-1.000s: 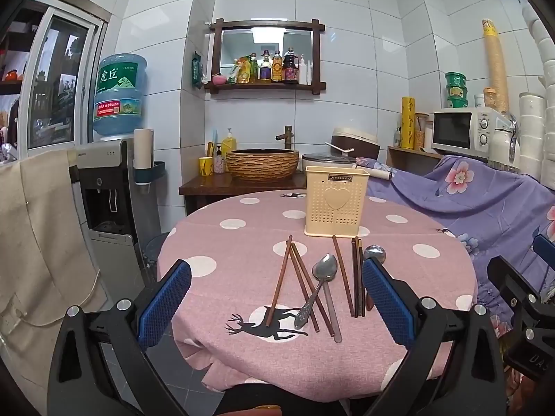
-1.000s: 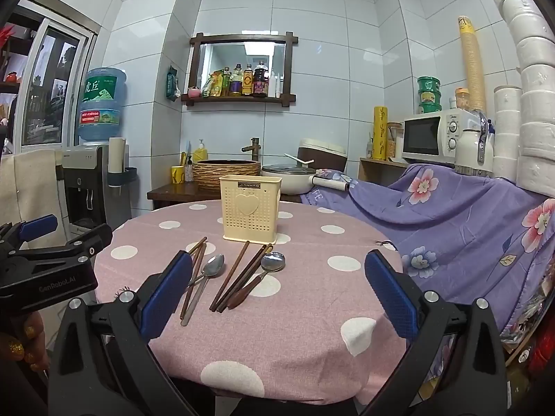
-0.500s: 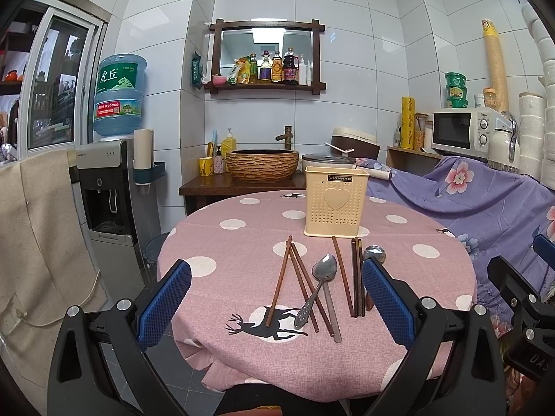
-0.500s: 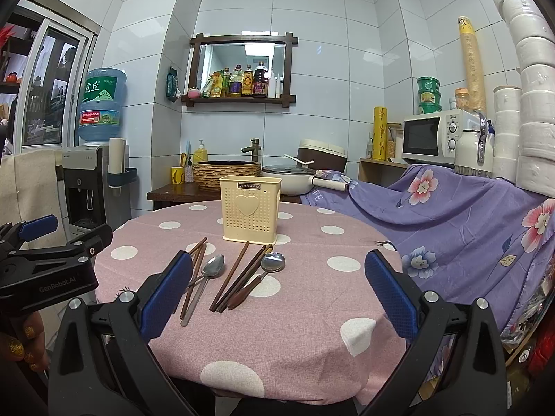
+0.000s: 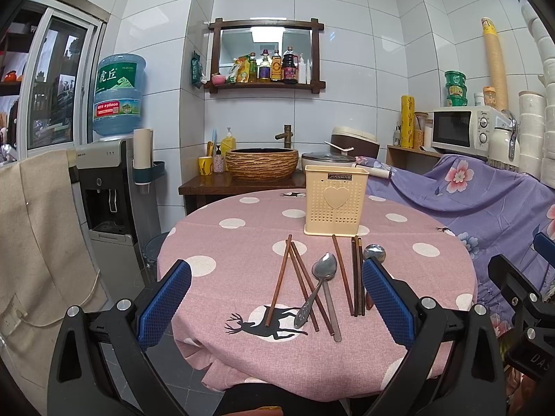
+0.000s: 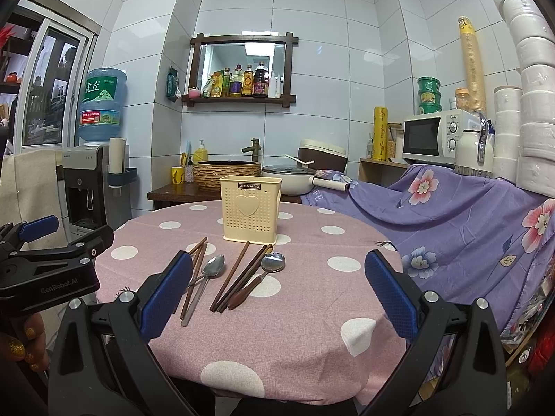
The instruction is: Organize utensils
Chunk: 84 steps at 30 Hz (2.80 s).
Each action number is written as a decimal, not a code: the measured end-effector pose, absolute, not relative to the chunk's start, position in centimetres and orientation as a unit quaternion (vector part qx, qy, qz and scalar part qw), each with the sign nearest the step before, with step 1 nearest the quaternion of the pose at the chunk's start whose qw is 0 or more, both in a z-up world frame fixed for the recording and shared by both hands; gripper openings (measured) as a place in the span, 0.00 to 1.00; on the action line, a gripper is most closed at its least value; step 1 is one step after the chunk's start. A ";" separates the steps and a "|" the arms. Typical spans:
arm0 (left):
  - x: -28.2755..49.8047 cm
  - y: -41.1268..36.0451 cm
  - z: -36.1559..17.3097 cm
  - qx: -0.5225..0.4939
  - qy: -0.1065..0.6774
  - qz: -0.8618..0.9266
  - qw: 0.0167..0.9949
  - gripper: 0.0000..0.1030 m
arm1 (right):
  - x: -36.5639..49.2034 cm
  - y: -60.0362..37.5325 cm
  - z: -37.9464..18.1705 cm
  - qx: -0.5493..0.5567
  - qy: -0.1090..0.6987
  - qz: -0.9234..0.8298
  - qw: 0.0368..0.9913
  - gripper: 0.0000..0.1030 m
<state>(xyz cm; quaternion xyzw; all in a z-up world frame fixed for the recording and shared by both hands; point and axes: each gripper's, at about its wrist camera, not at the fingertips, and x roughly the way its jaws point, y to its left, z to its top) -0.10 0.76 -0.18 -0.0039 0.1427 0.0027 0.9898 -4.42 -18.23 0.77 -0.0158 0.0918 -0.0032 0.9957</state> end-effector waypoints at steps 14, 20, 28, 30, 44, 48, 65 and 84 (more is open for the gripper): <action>-0.1 0.8 -0.2 -0.003 0.143 0.003 0.990 0.94 | -4.4 -18.2 0.8 -0.016 0.092 -0.003 0.996 0.95; -0.1 0.8 -0.2 -0.003 0.143 0.003 0.990 0.94 | -4.3 -18.1 0.8 -0.016 0.092 -0.002 0.996 0.95; -0.1 0.8 -0.2 -0.003 0.144 0.002 0.990 0.94 | -4.3 -18.2 0.8 -0.016 0.092 -0.002 0.996 0.95; -0.1 0.8 -0.2 -0.003 0.144 0.003 0.990 0.94 | -4.3 -18.2 0.8 -0.016 0.092 -0.003 0.996 0.95; 0.0 0.8 -0.2 -0.003 0.144 0.003 0.990 0.94 | -4.3 -18.1 0.8 -0.016 0.092 -0.002 0.996 0.95; 0.0 0.8 -0.2 -0.003 0.144 0.003 0.990 0.94 | -4.3 -18.1 0.8 -0.017 0.092 -0.002 0.996 0.95; 0.6 0.3 -1.3 -0.005 0.158 -0.018 0.987 0.94 | -3.3 -17.8 -0.4 -0.019 0.117 0.013 0.993 0.95; 14.7 3.6 -4.0 0.028 0.353 -0.026 0.935 0.87 | 16.2 -20.3 -4.3 0.056 0.376 0.008 0.925 0.91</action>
